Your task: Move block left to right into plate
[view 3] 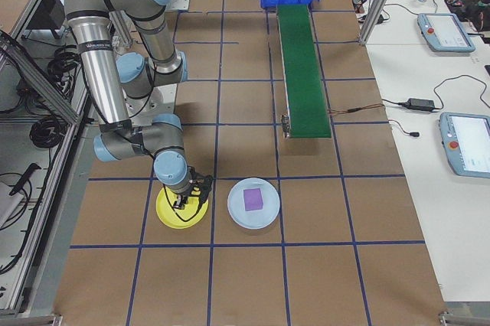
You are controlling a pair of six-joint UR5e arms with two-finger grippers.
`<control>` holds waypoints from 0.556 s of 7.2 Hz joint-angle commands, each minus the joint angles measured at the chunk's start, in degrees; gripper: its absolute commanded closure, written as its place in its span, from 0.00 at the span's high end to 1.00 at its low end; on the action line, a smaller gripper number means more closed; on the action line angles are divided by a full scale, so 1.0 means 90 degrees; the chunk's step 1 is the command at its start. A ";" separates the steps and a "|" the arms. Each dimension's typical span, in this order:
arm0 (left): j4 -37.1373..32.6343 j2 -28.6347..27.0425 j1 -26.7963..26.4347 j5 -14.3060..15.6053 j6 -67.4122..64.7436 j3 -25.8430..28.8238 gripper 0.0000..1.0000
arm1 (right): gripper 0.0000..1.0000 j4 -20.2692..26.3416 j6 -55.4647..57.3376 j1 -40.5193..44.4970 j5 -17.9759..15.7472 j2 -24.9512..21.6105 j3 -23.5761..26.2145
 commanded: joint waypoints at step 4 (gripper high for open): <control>-0.0015 0.0020 0.0000 0.0002 0.0000 -0.0024 1.00 | 1.00 0.0150 0.0939 0.1324 -0.0026 -0.0754 -0.0251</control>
